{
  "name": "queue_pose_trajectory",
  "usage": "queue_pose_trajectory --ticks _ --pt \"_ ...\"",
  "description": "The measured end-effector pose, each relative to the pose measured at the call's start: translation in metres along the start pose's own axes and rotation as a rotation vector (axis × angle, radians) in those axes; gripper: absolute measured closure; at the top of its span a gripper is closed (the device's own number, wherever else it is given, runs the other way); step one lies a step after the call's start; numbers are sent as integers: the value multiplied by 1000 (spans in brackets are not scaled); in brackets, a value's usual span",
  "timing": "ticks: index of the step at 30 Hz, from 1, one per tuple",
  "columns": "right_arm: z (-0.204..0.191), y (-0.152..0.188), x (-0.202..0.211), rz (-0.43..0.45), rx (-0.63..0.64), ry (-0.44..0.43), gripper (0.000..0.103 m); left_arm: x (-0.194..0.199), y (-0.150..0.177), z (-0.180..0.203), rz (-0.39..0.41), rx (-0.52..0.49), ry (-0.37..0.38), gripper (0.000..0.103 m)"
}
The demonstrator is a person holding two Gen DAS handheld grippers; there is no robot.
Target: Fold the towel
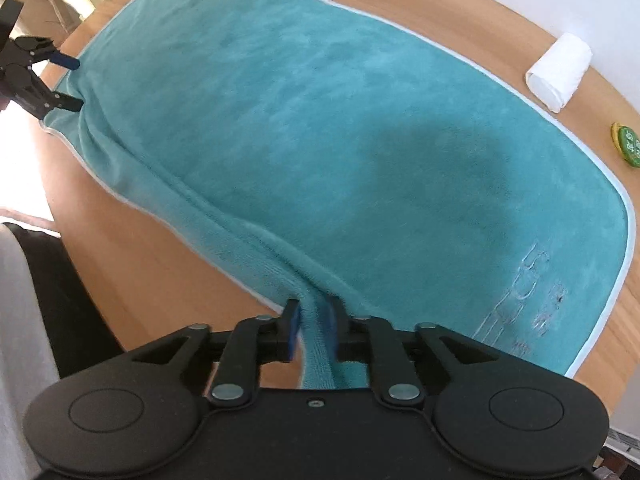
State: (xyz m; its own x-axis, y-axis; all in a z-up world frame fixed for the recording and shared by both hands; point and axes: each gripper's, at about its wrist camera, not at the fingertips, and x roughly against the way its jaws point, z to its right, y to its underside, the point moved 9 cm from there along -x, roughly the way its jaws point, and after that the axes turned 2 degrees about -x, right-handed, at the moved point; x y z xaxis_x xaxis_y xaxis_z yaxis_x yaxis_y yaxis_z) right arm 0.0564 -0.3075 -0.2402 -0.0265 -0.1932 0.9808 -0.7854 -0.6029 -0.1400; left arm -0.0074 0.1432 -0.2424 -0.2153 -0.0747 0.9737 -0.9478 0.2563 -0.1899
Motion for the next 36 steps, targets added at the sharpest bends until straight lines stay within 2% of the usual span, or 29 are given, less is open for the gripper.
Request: queue_pose_trajectory --ticks 7,12,15,16,18,20,22,23,24,27,28,29,34,36 --pt "-19 24 32 30 96 126 67 24 -1 5 31 21 -28 1" --pt "-40 46 38 42 92 104 67 50 18 38 63 -74 70 1" --pt "-44 60 32 28 72 139 68 43 31 58 48 -153 96 1" --pt "-41 62 28 30 52 163 68 39 36 62 38 -180 80 1" --pt "-36 65 22 36 15 174 68 30 41 63 15 -181 62 1" --pt "-33 65 19 39 4 187 68 23 42 61 13 -152 77 1" --pt "-28 66 14 28 -29 183 69 18 41 55 11 -123 72 8" --pt "-28 66 13 25 -41 175 70 16 41 53 6 -114 68 18" --pt "-27 67 12 21 -54 166 77 14 39 48 4 -89 77 20" --pt "-28 68 12 12 -70 142 81 11 36 40 9 -51 96 23" --pt "-28 70 12 4 -72 127 85 11 36 41 13 -65 95 23" --pt "-28 72 13 -5 -76 118 95 12 37 43 18 -77 98 27" --pt "-30 91 16 -61 -86 58 97 18 43 43 18 -112 109 42" --pt "-31 100 18 -82 -95 39 97 19 45 43 11 -125 110 56"
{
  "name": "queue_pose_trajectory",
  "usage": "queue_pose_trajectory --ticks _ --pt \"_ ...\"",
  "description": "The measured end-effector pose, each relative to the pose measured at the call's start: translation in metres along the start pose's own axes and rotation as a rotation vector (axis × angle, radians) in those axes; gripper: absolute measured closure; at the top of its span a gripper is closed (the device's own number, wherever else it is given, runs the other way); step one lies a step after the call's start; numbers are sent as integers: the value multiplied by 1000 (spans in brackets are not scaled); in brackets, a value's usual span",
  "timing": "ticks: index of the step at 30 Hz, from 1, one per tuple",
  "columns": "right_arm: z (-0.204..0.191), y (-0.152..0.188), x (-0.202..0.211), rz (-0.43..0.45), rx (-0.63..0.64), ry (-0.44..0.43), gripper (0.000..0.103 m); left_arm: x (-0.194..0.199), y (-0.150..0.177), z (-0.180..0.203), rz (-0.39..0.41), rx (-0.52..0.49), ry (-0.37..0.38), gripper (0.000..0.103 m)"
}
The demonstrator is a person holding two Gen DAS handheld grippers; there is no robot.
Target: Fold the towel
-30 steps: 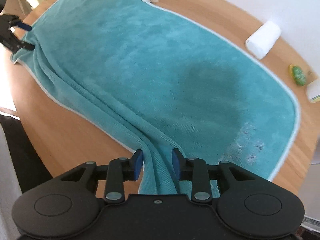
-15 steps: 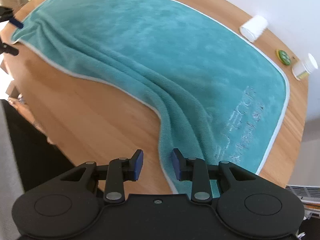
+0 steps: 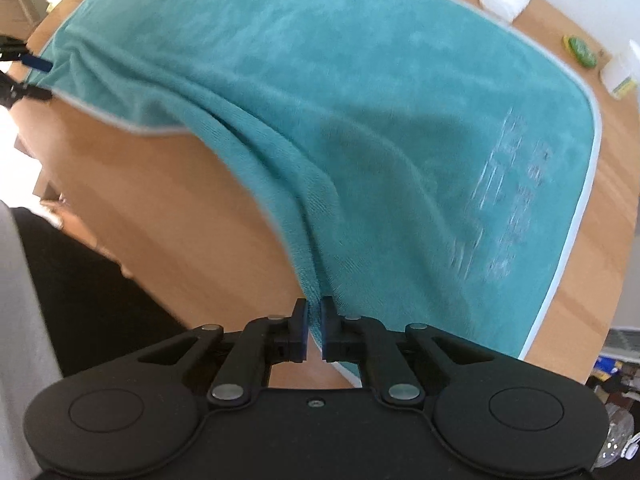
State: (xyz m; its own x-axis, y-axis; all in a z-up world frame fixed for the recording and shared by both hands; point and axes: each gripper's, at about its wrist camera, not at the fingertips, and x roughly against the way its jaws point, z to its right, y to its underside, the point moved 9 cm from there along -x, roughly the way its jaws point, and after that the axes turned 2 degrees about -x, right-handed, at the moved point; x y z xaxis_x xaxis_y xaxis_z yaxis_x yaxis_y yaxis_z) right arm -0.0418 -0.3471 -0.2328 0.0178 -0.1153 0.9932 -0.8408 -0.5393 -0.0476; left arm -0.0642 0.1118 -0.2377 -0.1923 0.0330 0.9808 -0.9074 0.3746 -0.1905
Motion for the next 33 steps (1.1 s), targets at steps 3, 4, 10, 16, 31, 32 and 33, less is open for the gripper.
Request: queue_pose_trajectory --ticks 3,4,10,16,31,32,33 --pt "2 12 1 -25 -25 -25 98 4 10 -6 -40 -28 15 72" --pt "2 14 2 -27 -25 -26 98 6 12 -7 -45 -31 20 74" --pt "1 17 10 -16 70 54 94 9 14 -7 -74 -40 37 77" --pt "-41 15 27 43 141 11 82 12 11 -2 -76 -49 64 80" --pt "-60 8 4 26 60 -86 77 12 26 4 -128 -98 130 89" --pt "-59 7 4 15 64 -82 77 12 27 5 -134 -101 136 89" --pt "-59 9 6 4 63 -89 77 13 30 6 -144 -107 140 88"
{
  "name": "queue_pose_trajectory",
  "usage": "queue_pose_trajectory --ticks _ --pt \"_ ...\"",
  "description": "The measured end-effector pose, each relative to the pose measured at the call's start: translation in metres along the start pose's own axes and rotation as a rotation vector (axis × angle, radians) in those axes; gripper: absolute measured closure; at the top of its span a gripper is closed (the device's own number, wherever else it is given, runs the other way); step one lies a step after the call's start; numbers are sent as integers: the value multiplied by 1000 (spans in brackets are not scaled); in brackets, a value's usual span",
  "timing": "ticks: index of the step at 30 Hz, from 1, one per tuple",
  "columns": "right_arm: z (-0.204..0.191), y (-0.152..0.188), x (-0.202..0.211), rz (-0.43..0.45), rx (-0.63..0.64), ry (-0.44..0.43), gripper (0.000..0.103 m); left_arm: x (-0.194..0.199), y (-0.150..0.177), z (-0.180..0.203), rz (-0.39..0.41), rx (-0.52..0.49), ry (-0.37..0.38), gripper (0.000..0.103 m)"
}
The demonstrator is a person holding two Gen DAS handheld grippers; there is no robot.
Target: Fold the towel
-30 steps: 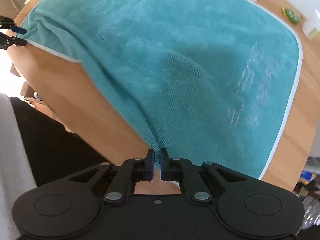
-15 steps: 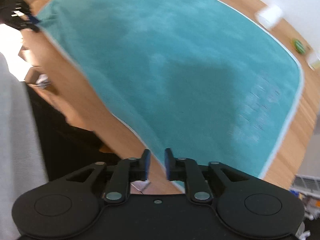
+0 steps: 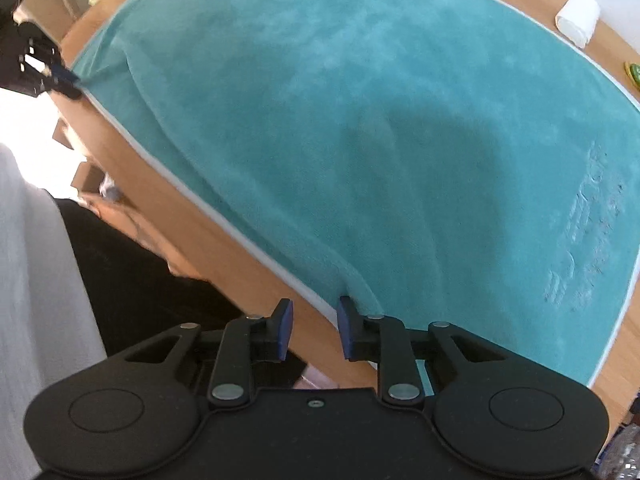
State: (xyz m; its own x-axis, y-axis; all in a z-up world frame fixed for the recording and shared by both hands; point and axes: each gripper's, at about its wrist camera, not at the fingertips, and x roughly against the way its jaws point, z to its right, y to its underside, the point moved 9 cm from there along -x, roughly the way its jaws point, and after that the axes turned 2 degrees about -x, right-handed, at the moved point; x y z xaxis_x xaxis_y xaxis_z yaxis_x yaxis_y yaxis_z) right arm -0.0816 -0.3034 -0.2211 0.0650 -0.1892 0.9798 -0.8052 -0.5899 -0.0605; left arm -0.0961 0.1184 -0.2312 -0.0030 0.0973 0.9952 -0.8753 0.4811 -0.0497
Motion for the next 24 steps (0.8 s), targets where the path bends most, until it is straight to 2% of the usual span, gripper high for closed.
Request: queue_pose_trajectory --ticks 2,4,5,6,8,9,10,12,13,14,16,20,24 --pt "-1 5 4 -23 -5 -15 77 -1 3 -2 -19 -8 10 84" --pt "-2 10 9 -47 -9 -31 76 7 4 -5 -25 -2 22 71" --pt "0 6 16 -18 -21 -37 75 11 3 -6 -25 5 31 57" --pt "3 2 23 13 -34 -43 72 20 0 -9 -3 15 46 47" --pt "14 -6 34 55 -82 -31 66 33 -10 -22 50 39 31 39" --pt "24 -8 35 66 -94 20 66 35 -16 -31 66 54 19 35" --pt "38 -7 32 56 -102 91 66 37 -21 -40 86 72 -18 33" --pt "57 1 25 16 -124 178 66 32 -34 -55 107 123 -95 30" --pt "63 5 23 10 -135 197 66 28 -40 -65 116 166 -139 30" --pt "70 9 24 9 -156 223 66 25 -44 -68 123 197 -154 30" --pt "80 17 24 12 -196 239 64 19 -50 -70 143 247 -173 30" --pt "88 30 30 30 -259 203 61 7 -51 -65 145 277 -191 30" --pt "92 47 36 29 -235 197 61 7 -38 -73 148 340 -180 19"
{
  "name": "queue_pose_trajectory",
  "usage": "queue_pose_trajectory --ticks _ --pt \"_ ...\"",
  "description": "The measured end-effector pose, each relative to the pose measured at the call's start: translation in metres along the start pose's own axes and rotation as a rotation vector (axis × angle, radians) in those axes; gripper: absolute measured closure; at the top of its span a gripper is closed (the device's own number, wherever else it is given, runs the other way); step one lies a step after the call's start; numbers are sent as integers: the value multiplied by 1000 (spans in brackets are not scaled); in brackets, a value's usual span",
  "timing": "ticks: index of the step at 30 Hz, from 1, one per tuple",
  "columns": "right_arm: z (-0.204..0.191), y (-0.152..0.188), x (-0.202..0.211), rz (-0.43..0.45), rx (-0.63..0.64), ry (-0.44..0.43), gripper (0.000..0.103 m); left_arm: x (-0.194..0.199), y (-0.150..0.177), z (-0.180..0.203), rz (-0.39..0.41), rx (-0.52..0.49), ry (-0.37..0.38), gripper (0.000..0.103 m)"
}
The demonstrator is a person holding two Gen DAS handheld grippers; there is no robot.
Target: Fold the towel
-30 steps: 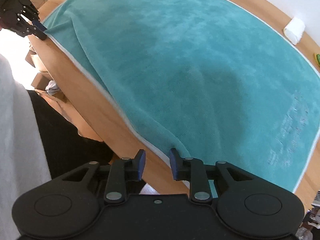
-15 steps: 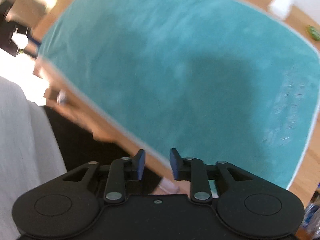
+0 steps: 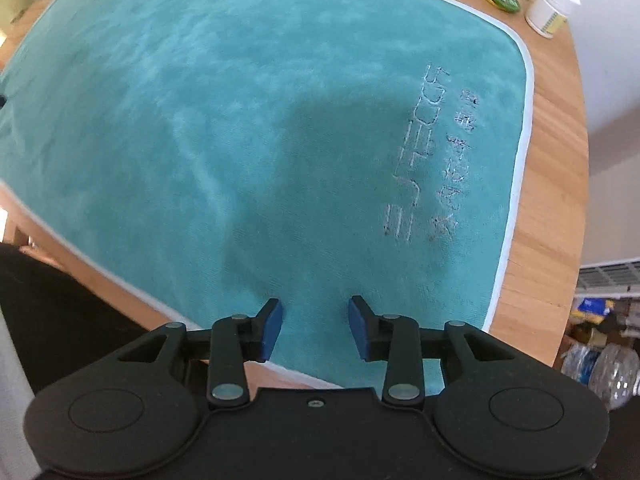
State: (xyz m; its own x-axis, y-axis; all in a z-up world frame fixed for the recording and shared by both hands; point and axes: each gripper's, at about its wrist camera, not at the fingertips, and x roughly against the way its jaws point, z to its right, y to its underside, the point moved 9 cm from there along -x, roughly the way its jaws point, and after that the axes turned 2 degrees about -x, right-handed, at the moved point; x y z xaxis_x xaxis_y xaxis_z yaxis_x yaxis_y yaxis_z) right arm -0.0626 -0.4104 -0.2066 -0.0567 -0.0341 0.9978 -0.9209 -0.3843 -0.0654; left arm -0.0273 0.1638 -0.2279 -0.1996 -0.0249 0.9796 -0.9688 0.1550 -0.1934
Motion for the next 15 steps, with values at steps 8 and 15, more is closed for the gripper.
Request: queue_pose_trajectory --ticks 8,15 --pt "23 26 9 -51 -22 23 61 3 0 -5 2 -22 -82 7" --pt "54 51 25 -44 -128 67 61 10 7 -8 -25 -114 -193 18"
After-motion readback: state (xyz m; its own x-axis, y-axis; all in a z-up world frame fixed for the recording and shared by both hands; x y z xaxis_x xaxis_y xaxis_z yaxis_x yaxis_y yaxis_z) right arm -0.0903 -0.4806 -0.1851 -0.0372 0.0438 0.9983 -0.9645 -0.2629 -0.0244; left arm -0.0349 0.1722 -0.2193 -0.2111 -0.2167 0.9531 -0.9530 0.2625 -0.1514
